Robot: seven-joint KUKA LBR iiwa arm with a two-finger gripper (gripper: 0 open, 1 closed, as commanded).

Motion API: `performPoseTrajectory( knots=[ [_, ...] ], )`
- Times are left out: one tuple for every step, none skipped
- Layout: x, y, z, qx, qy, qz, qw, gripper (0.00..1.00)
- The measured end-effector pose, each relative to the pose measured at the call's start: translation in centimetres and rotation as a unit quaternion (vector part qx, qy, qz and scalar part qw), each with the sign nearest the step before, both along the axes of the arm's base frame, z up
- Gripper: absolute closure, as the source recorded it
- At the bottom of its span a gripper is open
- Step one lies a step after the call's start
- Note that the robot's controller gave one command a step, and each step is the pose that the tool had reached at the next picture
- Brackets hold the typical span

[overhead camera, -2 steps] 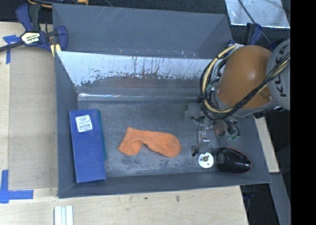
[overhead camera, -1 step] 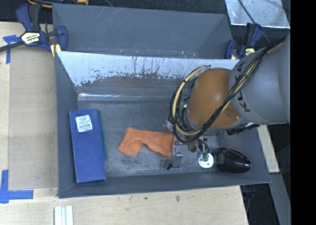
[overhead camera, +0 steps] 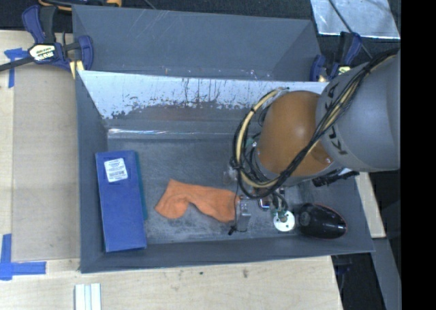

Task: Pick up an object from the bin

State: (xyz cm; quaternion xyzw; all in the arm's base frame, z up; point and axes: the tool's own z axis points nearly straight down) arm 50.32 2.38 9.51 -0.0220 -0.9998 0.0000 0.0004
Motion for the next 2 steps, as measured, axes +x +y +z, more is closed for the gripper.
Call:
performPoseTrajectory(
  knots=[
    [0.4, -0.4, 1.2, 0.0, -0.0038, 0.001, 1.0, 0.0],
    [0.5, 2.5, -2.2, 0.0, -0.0011, -0.08, 0.9968, 0.0]
  ],
)
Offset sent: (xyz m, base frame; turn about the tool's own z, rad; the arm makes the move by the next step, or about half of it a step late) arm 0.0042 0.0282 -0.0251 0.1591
